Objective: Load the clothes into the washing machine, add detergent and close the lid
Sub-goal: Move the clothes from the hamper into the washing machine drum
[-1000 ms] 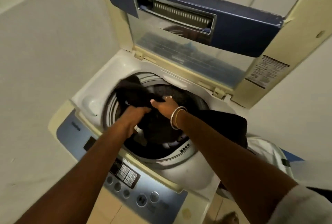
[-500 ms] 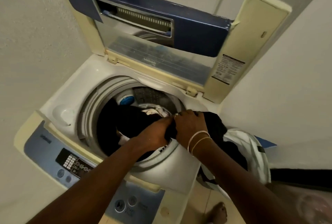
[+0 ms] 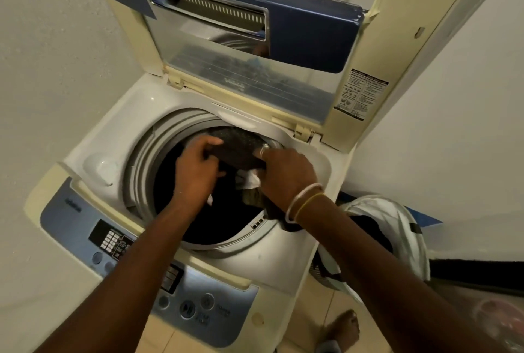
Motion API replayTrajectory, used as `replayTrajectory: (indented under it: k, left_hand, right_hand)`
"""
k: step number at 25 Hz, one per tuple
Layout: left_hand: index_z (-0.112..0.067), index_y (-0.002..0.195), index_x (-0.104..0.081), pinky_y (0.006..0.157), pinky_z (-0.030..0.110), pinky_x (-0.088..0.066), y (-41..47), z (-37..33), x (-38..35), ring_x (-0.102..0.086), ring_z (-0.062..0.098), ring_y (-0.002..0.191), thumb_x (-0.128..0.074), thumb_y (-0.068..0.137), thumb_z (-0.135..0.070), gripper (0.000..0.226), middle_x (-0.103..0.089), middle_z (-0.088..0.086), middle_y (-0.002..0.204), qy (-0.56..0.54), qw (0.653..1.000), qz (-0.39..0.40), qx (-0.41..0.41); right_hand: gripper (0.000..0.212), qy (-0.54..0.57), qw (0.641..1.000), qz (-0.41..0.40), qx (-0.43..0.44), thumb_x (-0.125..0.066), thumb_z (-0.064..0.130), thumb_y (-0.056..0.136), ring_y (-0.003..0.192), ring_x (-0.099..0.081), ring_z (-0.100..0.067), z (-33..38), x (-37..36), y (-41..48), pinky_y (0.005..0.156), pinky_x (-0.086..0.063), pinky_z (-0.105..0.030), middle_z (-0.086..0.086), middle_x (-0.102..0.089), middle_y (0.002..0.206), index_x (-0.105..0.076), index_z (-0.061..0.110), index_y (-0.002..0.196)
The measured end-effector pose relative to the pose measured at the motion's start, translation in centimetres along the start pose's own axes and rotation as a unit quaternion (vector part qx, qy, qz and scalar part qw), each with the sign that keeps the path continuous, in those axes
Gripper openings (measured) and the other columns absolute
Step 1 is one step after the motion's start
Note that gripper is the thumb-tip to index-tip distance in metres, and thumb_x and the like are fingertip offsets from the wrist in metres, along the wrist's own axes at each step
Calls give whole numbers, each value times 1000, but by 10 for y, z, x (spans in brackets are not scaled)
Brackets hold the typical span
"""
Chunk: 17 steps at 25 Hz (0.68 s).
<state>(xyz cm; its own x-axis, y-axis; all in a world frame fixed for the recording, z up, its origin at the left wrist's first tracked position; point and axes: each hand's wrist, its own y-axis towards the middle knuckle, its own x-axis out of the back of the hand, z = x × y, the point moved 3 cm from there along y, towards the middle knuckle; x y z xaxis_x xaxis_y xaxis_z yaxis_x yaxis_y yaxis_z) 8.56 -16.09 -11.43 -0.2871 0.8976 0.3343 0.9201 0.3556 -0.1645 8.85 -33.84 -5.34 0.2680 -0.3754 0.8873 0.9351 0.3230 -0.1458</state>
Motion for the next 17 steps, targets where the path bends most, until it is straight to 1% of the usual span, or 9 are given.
replayTrajectory:
  k: [1,3,4,5,7,9,11,14,17]
  left_hand:
    - [-24,102,-68,77,28,-59,1,0,17,-69,12,93,-54,85,-5,29,-71,-1,104,2,999,-47,-2]
    - [-20,107,-68,79,23,-50,3,3,41,-67,14,94,-57,86,-10,25,-72,-1,102,93,989,-112,-17]
    - [-19,113,-67,82,25,-47,6,8,46,-66,18,99,-58,88,-11,28,-72,2,107,155,982,-103,-15]
    - [-18,123,-63,87,28,-46,8,15,46,-65,24,107,-59,90,-11,34,-70,7,115,215,975,-61,-1]
    - [-19,140,-53,97,31,-44,5,31,35,-60,30,121,-62,92,-14,48,-65,11,131,304,949,63,49]
    - [-20,140,-53,92,25,-43,-4,38,19,-61,25,121,-62,94,-17,47,-63,8,134,322,938,114,49]
    - [-21,131,-60,90,22,-46,-13,30,-1,-65,19,114,-63,94,-21,37,-68,3,126,295,951,91,18]
    - [-22,120,-64,92,29,-54,-31,3,-43,-67,9,100,-61,95,-23,26,-71,-4,111,210,976,13,-52]
    - [-19,115,-62,79,23,-55,-64,-42,-89,-67,5,89,-55,101,-21,16,-69,-7,98,100,982,-40,-156]
  right_hand:
    - [33,107,994,-36,13,-63,18,89,101,-67,-20,13,-7,16,93,-53,-34,-2,-72,108,-66,21,122]
    - [42,325,944,-58,15,-62,-1,80,106,-66,-18,33,-25,46,102,-50,-33,-4,-72,111,-69,15,118]
    - [49,391,919,-46,-4,-58,-8,77,110,-65,-19,37,-37,59,105,-49,-34,-7,-71,115,-67,12,121]
    - [56,418,907,-22,-40,-56,-10,77,116,-62,-22,34,-49,68,108,-46,-35,-10,-67,123,-62,10,129]
    - [67,379,917,52,-114,-58,-2,82,128,-54,-28,18,-72,72,112,-42,-39,-13,-57,139,-44,13,147]
    - [71,328,929,94,-140,-63,8,85,132,-50,-28,-4,-90,60,112,-42,-42,-11,-52,145,-37,18,150]
    - [66,321,935,83,-126,-68,17,88,131,-52,-25,-23,-96,47,111,-43,-41,-8,-54,143,-41,20,147]
    - [58,380,920,7,-96,-70,26,89,121,-60,-17,-51,-77,25,107,-47,-38,-4,-60,135,-47,20,141]
    - [24,459,876,-133,-64,-67,21,93,99,-69,-15,-80,-36,-6,92,-56,-38,-3,-71,107,-61,28,115]
